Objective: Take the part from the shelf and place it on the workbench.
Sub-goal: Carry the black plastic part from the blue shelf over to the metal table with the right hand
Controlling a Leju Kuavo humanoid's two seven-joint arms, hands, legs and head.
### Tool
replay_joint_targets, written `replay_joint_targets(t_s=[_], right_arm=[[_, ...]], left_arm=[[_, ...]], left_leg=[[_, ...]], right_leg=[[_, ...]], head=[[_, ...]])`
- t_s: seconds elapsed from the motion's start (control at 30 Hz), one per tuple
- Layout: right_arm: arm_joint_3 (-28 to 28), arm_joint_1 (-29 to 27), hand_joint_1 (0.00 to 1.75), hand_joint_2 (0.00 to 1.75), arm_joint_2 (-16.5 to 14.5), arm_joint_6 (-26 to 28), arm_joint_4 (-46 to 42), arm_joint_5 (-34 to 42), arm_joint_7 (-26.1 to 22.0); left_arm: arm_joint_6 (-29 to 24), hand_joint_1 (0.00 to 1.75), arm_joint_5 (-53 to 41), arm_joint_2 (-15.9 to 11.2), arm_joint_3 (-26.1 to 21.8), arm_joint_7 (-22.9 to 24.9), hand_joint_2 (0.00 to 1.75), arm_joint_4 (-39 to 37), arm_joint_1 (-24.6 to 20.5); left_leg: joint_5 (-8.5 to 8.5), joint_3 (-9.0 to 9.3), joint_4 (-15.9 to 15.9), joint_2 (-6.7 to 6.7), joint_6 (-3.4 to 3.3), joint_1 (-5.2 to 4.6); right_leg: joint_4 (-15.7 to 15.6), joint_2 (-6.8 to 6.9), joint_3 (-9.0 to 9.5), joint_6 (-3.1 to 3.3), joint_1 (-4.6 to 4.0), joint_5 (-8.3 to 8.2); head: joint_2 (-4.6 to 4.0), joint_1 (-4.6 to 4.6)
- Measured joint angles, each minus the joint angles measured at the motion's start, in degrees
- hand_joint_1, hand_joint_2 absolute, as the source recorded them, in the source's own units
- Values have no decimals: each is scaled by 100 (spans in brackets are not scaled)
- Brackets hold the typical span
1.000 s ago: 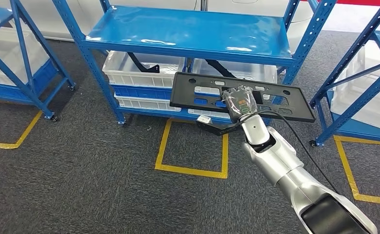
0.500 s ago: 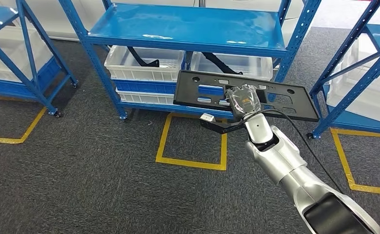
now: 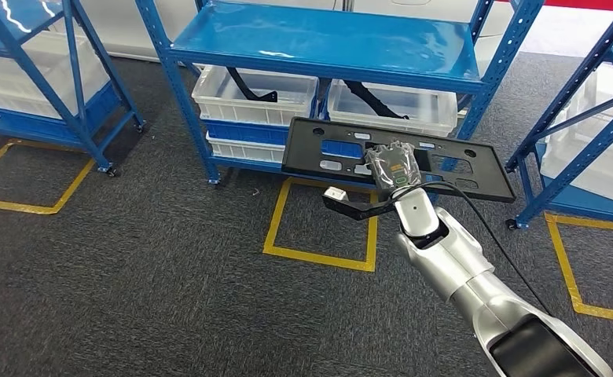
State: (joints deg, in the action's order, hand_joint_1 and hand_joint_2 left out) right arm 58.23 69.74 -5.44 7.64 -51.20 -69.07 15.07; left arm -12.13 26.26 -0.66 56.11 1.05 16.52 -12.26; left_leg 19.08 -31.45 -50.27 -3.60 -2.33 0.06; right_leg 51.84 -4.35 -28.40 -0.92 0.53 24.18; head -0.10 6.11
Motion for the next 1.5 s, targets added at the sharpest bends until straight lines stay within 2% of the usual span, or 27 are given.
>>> replay_joint_targets(t_s=[0.03, 0.1, 0.13, 0.2, 0.27, 0.3, 0.33, 0.37, 0.43, 0.5, 0.53, 0.6, 0.67, 0.73, 0.77, 0.83, 0.9, 0.97, 1.03, 1.1, 1.13, 1.2, 1.27, 1.33, 1.37, 1.4, 1.5], right_arm=[[-1, 0, 175, 175, 14, -16, -8, -1, 2], [-1, 2, 175, 175, 41, -48, -38, -3, 4], [-1, 8, 175, 175, 51, -64, -59, -3, 4], [-2, 21, 175, 175, 64, -108, -98, -7, 10], [-3, 10, 175, 175, 86, -153, -123, -15, 21], [-3, -3, 175, 175, 98, -171, -132, -20, 25], [-3, -18, 175, 175, 106, -184, -142, -25, 27], [-3, -29, 175, 175, 109, -196, -156, -27, 27], [-3, -33, 175, 175, 109, -219, -195, -30, 27], [-3, -28, 175, 175, 122, -238, -233, -26, 27], [-3, -35, 175, 175, 129, -243, -251, -21, 27], [-3, -65, 175, 175, 138, -246, -279, -4, 27], [-4, -88, 175, 175, 148, -246, -296, 10, 28], [-5, -105, 175, 175, 172, -246, -308, 19, 29], [-5, -121, 175, 175, 188, -246, -312, 21, 30], [-5, -172, 175, 175, 218, -247, -314, 27, 30], [-5, -204, 175, 175, 236, -246, -323, 43, 34], [-11, -208, 175, 175, 250, -244, -342, 67, 58], [-28, -218, 175, 175, 278, -244, -374, 102, 96], [-47, -258, 175, 175, 305, -258, -417, 127, 129], [-56, -282, 175, 175, 310, -269, -441, 129, 145], [-70, -324, 175, 175, 321, -291, -489, 128, 167], [-78, -357, 175, 175, 349, -312, -519, 122, 183], [-80, -406, 175, 175, 399, -340, -554, 116, 196], [-80, -436, 175, 175, 425, -354, -588, 113, 200], [-81, -460, 175, 175, 449, -365, -627, 108, 204], [-97, -464, 175, 175, 489, -393, -749, 82, 209]], left_arm=[[10, 0, -15, 4, 1, 1, 175, 0, 4], [21, 0, -36, 2, 3, 12, 175, 1, 36], [24, 0, -39, 0, 4, 18, 175, 1, 54], [23, 0, -34, -3, 3, 22, 175, 1, 54], [31, 0, -32, -6, 1, -5, 175, 1, 18], [46, 0, -38, -8, 0, -23, 175, 1, 4], [62, 0, -47, -8, 0, -37, 175, 1, -3], [80, 0, -56, -8, 1, -41, 175, 0, -2], [93, 0, -64, -10, 3, -46, 175, -1, 6], [86, 0, -88, -10, 3, -103, 175, 0, -2], [78, 0, -115, -9, 4, -140, 175, 1, -9], [45, 0, -163, -9, 4, -179, 175, 1, -11], [12, 0, -169, -10, 4, -182, 175, 1, -13], [0, 0, -166, -10, 4, -181, 175, 1, -30], [0, 0, -165, -9, 4, -181, 175, 1, -35], [-3, 0, -164, -9, 4, -181, 175, 1, -31], [-22, 0, -162, -11, 3, -185, 175, 1, -27], [-51, 0, -160, -13, 2, -192, 175, 1, -35], [-70, 0, -162, -23, 2, -183, 175, 1, -35], [-81, 0, -163, -55, 1, -135, 175, -1, 9], [-84, 0, -163, -76, 1, -103, 175, -1, 48], [-86, 0, -163, -117, 1, -52, 175, -2, 110], [-83, 0, -163, -144, 0, -22, 175, -2, 130], [-75, 0, -164, -157, -1, 3, 175, -2, 146], [-71, 0, -167, -162, -1, 16, 175, -2, 159], [-69, 0, -172, -164, 0, 29, 175, -2, 168], [-80, 0, -203, -178, 0, 37, 175, -2, 146]], left_leg=[[-26, -15, 7, -45, 36, 7], [-68, -52, 29, -134, 110, 18], [-7, -108, -46, -103, 139, 11], [348, -386, -607, 75, 192, 18], [793, -768, -1514, 222, 261, 40], [898, -869, -1809, 248, 291, 54], [891, -846, -1857, 267, 318, 69], [777, -685, -1633, 298, 338, 85], [436, -139, -712, 487, 363, 101], [248, 187, -70, 646, 309, 80], [235, 210, 20, 659, 266, 63], [210, 161, 12, 541, 161, 51], [175, 135, 14, 437, 72, 54], [148, 109, 17, 334, 14, 53], [140, 98, 17, 279, -3, 47], [132, 89, 14, 143, -19, 32], [130, 95, 11, 5, -20, 25], [129, 86, 7, -124, -9, 24], [112, 35, 3, -248, 33, 35], [78, -16, 27, -370, 101, 46], [90, -48, 16, -344, 131, 44], [302, -238, -337, -98, 189, 27], [691, -658, -1190, 164, 233, 35], [876, -991, -1839, 230, 251, 44], [817, -998, -1835, 245, 251, 44], [657, -871, -1571, 274, 242, 43], [141, -203, -280, 638, 181, -22]], right_leg=[[-88, -15, 46, 19, -16, -4], [-143, 110, 51, 41, -5, -58], [-180, 178, 44, 61, 18, -98], [-234, 324, 3, 85, 56, -176], [-233, 472, -55, 93, 51, -211], [-229, 549, -78, 86, 51, -224], [-223, 625, -96, 75, 55, -233], [-215, 694, -109, 63, 62, -240], [-190, 811, -124, 22, 67, -239], [-156, 909, -152, -40, 37, -234], [-146, 955, -167, -67, 20, -236], [-125, 1026, -186, -114, 27, -226], [147, 852, -303, -159, 64, -14], [941, 571, -659, -182, 70, 424], [1416, 504, -880, -180, 62, 621], [1907, 464, -1131, -158, 49, 718], [1412, 397, -926, -104, 47, 361], [515, 101, -523, -38, 53, -84], [42, -88, -322, -7, 44, -238], [-37, 25, -303, 2, 45, -222], [-61, 96, -296, 13, 62, -227], [-108, 232, -276, 32, 93, -242], [-110, 376, -271, 44, 77, -236], [-109, 527, -269, 54, 64, -223], [-108, 600, -268, 54, 62, -214], [-106, 666, -265, 48, 61, -206], [-96, 821, -247, -6, 29, -169]], head=[[1, -1], [0, 0], [-1, 3], [-1, 6], [-1, 6], [-1, 6], [-1, 6], [-1, 5], [-1, 5], [-1, 2], [-1, 1], [-1, 1], [-1, 1], [-1, 1], [-1, 1], [-1, 1], [-1, 1], [-1, 1], [-1, 1], [-1, 0], [-1, 1], [-1, 4], [-1, 5], [-1, 4], [-1, 4], [-1, 4], [-1, 4]])
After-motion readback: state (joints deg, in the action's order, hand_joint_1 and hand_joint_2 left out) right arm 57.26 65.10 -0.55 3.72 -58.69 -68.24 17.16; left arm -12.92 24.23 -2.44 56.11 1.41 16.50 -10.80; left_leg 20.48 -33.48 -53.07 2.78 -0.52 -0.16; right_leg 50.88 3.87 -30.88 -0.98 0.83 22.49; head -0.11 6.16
